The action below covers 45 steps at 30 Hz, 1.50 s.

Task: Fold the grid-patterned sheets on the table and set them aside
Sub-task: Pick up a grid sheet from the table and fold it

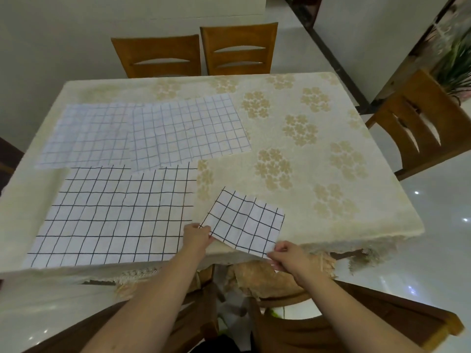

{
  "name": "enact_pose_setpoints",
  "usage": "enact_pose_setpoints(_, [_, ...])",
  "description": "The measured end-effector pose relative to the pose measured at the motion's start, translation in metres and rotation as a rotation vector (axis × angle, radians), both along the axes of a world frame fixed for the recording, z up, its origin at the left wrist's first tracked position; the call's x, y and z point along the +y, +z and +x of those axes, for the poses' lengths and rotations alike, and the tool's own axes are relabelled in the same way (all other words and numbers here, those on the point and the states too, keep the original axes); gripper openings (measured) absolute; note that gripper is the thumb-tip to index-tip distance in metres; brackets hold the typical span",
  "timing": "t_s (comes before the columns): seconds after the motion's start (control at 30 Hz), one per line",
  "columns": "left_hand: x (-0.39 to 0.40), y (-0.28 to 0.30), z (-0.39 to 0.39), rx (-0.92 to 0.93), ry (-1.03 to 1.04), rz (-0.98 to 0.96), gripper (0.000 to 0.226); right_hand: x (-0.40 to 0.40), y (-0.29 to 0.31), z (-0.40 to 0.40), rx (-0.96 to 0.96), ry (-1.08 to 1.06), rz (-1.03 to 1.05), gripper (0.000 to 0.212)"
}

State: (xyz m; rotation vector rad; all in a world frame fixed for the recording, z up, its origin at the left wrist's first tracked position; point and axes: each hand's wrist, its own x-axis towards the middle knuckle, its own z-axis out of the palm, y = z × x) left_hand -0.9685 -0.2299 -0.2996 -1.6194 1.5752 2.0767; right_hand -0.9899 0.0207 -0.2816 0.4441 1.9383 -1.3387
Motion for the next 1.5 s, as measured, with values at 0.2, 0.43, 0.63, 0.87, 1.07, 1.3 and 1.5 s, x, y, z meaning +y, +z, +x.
enact_pose_setpoints(0.2, [-0.009, -0.013, 0.004, -0.057, -0.056, -0.08, 0.042, 0.002, -0.001, -0.022, 0.29, 0.247, 0.313, 0.014])
enact_pose_setpoints(0.43, [-0.007, -0.01, 0.006, -0.051, -0.145, -0.189, 0.036, -0.009, 0.007, -0.07, 0.347, 0.314, 0.279, 0.016])
enact_pose_setpoints(0.63, [-0.021, -0.009, 0.012, -0.02, -0.303, -0.273, 0.032, -0.035, 0.007, -0.104, 0.367, 0.414, 0.238, 0.036])
enact_pose_setpoints(0.87, [-0.03, -0.011, 0.018, -0.031, -0.191, -0.183, 0.02, -0.067, -0.008, -0.122, 0.264, 0.549, 0.3, 0.044])
enact_pose_setpoints(1.07, [-0.027, -0.017, 0.02, -0.034, -0.149, -0.194, 0.018, -0.079, -0.015, -0.136, 0.273, 0.692, 0.432, 0.048])
enact_pose_setpoints(1.3, [-0.031, -0.01, 0.014, -0.056, -0.176, -0.306, 0.019, -0.081, -0.015, -0.135, 0.246, 0.618, 0.342, 0.028])
enact_pose_setpoints(1.5, [-0.03, 0.0, 0.011, 0.045, 0.027, 0.009, 0.022, -0.074, -0.001, -0.13, 0.108, 0.418, 0.083, 0.025])
